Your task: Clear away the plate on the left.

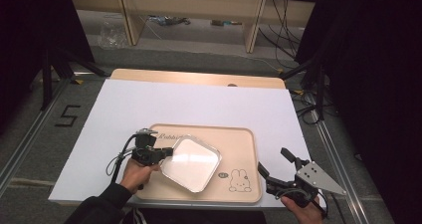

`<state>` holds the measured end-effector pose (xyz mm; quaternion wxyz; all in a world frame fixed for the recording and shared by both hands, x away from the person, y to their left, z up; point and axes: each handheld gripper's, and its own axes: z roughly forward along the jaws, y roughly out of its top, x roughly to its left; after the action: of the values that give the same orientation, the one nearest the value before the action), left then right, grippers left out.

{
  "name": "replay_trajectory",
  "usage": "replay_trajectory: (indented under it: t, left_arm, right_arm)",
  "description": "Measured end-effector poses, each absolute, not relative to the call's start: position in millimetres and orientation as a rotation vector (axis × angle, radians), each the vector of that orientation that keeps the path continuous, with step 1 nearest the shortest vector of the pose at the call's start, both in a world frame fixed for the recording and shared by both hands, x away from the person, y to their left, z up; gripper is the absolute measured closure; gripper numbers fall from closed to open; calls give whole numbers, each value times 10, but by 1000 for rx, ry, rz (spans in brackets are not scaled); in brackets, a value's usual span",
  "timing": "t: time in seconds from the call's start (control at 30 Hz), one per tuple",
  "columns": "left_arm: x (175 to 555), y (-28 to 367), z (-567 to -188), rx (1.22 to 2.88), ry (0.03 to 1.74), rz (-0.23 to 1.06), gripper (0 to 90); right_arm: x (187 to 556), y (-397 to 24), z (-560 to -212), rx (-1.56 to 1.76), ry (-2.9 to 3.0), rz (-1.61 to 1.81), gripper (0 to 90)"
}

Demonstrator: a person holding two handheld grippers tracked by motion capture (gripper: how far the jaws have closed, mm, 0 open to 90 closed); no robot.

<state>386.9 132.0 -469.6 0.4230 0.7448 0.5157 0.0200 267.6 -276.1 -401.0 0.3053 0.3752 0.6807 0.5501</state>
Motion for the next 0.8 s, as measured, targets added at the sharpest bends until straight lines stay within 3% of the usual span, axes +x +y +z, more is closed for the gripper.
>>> replay_trajectory:
  t: [0.37, 0.63, 0.8]
  left_arm:
    - [3831, 1155, -4800, 1910, 1275, 37, 882]
    - [3825, 1201, -4898, 1937, 1230, -45, 862]
    - [3694, 1244, -4860, 1987, 1287, -50, 836]
  right_arm:
    - [2669, -2753, -4012, 1006, 1800, 1475, 152]
    - [2685, -2773, -4010, 971, 1778, 1460, 152]
    - [2679, -2775, -4008, 988, 1784, 1459, 151]
